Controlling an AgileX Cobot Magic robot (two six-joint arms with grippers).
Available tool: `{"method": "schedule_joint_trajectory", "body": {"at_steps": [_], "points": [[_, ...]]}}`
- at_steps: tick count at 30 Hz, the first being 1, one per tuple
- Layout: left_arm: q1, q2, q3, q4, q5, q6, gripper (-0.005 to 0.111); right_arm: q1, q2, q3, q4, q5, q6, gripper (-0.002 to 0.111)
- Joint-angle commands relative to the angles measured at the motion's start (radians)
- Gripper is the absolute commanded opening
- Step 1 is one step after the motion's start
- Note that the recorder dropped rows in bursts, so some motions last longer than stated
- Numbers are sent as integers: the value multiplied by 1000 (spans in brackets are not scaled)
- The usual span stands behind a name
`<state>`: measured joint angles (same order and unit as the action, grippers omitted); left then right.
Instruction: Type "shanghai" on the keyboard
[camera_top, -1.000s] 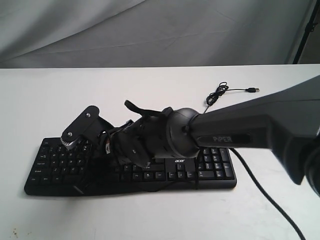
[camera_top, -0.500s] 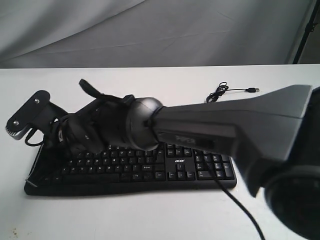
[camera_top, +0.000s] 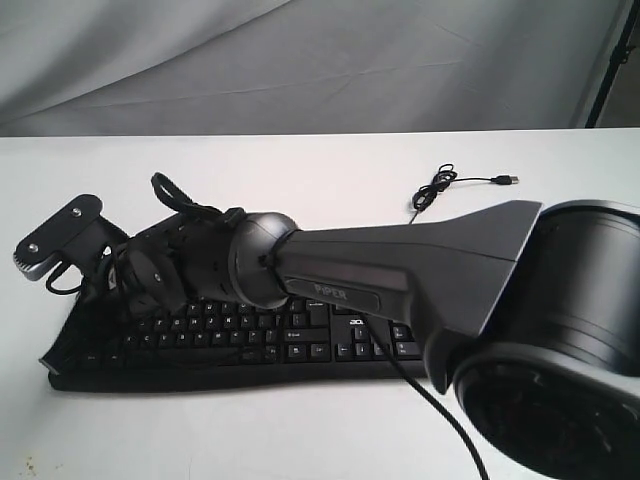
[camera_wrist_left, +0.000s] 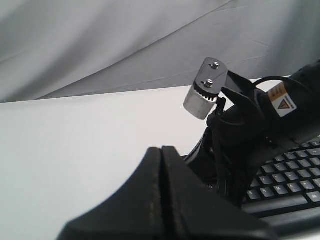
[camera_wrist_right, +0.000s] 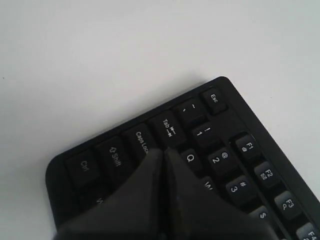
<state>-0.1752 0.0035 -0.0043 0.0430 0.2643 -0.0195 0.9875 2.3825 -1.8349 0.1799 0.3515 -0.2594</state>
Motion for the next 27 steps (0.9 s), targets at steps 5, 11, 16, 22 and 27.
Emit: {"method": "schedule_joint_trajectory", "body": {"at_steps": [5, 11, 16, 22, 27], "points": [[-4, -3, 4, 5, -3, -3, 0, 0, 0, -6, 13, -4, 9, 0], [-4, -3, 4, 5, -3, -3, 0, 0, 30, -6, 7, -18, -1, 0], [-4, -3, 4, 5, -3, -3, 0, 0, 37, -6, 0, -33, -3, 0], [-4, -3, 4, 5, -3, -3, 0, 0, 44, -6, -4, -30, -6, 0], [-4, -3, 4, 5, -3, -3, 0, 0, 60, -6, -6, -25, -7, 0]]}}
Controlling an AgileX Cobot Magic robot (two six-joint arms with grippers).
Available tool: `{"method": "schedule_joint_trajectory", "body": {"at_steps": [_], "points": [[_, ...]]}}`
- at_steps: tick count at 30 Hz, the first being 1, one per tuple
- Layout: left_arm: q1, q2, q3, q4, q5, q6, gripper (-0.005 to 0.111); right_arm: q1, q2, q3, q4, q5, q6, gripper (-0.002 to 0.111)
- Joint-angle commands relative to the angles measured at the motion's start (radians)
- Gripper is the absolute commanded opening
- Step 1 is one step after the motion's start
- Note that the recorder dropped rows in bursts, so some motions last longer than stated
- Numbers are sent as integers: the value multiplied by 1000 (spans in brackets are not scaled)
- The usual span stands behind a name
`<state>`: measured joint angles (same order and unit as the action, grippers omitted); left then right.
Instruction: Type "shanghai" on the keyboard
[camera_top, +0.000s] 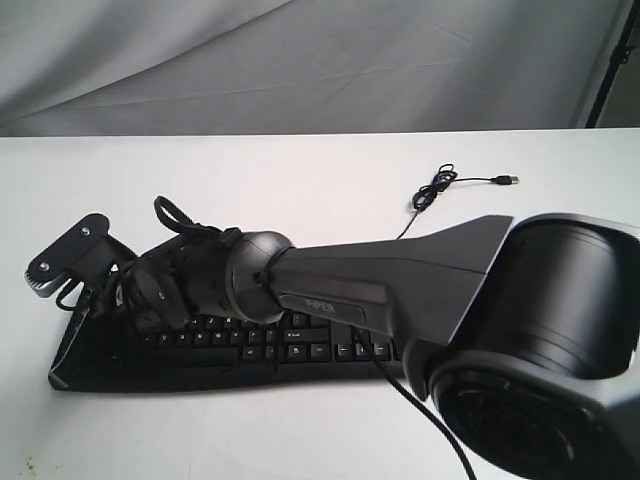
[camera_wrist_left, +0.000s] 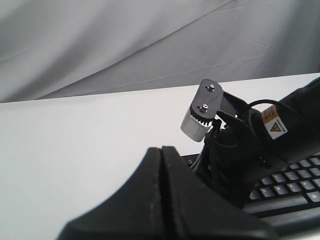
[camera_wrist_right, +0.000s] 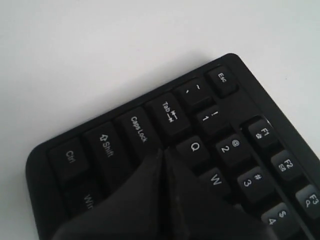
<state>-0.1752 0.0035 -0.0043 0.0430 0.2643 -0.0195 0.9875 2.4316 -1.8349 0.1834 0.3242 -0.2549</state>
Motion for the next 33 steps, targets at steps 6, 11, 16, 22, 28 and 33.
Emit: {"method": "schedule_joint_trajectory", "body": {"at_steps": [6, 11, 16, 22, 28, 33], "points": [[-4, -3, 4, 5, -3, -3, 0, 0, 2, -6, -12, 6, -11, 0], [-4, -3, 4, 5, -3, -3, 0, 0, -48, -4, -49, 40, -11, 0], [-4, -3, 4, 5, -3, -3, 0, -13, -146, 88, -89, 51, -7, 0], [-4, -3, 4, 5, -3, -3, 0, -88, -292, 334, -90, -13, -7, 0], [-4, -3, 4, 5, -3, -3, 0, -147, -393, 530, -69, -105, -3, 0], [-4, -3, 4, 5, -3, -3, 0, -151, -388, 548, -64, -152, 0, 0]]}}
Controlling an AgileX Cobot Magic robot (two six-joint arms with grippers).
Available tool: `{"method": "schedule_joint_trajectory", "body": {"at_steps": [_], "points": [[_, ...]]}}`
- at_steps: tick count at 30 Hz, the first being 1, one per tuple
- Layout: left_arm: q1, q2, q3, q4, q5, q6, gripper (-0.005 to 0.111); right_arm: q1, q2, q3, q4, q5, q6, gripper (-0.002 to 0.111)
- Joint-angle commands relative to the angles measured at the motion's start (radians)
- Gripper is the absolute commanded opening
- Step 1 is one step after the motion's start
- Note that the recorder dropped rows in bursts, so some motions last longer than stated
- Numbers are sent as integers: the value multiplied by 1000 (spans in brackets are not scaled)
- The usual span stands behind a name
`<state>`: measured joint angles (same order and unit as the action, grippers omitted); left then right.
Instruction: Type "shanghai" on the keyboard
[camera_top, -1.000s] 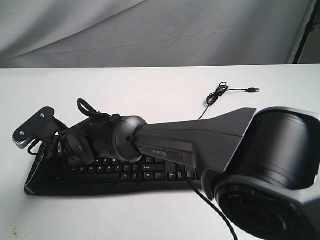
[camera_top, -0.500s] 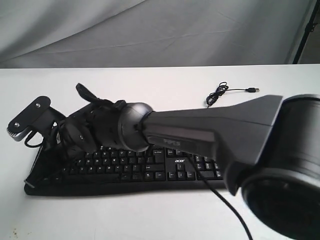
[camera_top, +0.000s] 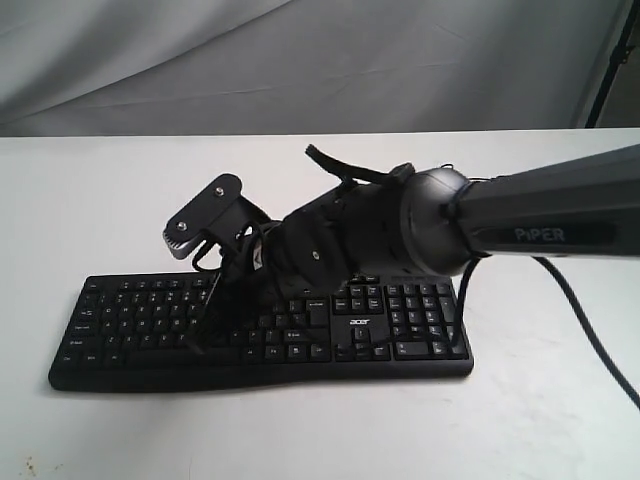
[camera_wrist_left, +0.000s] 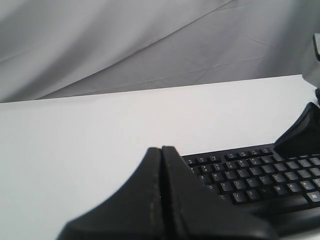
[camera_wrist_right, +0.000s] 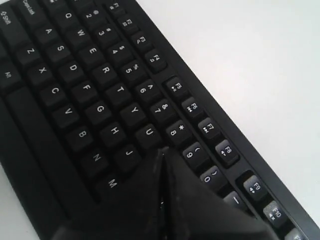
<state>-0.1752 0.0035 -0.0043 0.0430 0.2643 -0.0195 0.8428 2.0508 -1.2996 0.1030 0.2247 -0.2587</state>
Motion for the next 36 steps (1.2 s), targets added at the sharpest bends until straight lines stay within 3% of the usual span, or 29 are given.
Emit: {"method": "schedule_joint_trajectory", "body": {"at_steps": [1, 19, 36], "points": [[-4, -3, 4, 5, -3, -3, 0, -7, -3, 12, 16, -68, 4, 0], [-4, -3, 4, 5, -3, -3, 0, -4, 51, 6, 58, -148, -4, 0], [-4, -3, 4, 5, -3, -3, 0, -6, 51, 6, 68, -107, -2, 0]]}}
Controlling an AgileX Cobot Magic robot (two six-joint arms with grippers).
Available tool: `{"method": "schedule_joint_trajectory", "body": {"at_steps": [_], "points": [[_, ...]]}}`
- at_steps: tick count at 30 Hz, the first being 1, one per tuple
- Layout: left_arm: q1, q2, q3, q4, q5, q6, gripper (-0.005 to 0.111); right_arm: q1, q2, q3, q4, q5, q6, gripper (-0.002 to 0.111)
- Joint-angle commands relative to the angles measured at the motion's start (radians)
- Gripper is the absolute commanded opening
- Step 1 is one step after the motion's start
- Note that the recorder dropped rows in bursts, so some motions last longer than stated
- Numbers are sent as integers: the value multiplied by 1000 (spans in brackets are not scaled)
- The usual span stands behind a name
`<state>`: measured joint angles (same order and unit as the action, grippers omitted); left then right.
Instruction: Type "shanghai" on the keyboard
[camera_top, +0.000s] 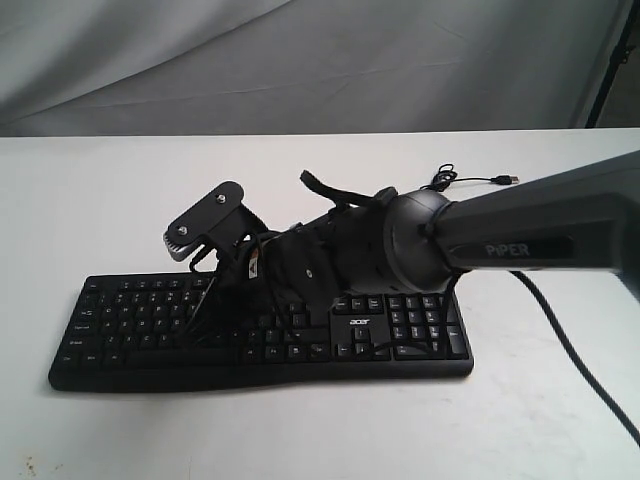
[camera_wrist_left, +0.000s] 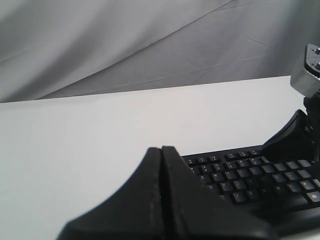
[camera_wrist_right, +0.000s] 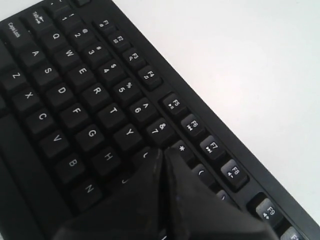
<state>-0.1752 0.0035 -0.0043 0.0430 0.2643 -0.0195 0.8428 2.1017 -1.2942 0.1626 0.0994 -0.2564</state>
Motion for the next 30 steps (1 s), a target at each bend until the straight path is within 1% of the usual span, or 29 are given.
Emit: {"method": "schedule_joint_trajectory", "body": {"at_steps": [1, 7, 17, 30], "points": [[-4, -3, 4, 5, -3, -3, 0, -6, 0, 1, 8, 20, -5, 0], [-4, -3, 4, 5, -3, -3, 0, -6, 0, 7, 8, -27, -5, 0], [-4, -3, 4, 5, -3, -3, 0, -6, 49, 7, 8, -54, -5, 0], [-4, -3, 4, 5, -3, -3, 0, -6, 49, 7, 8, -41, -7, 0]]}}
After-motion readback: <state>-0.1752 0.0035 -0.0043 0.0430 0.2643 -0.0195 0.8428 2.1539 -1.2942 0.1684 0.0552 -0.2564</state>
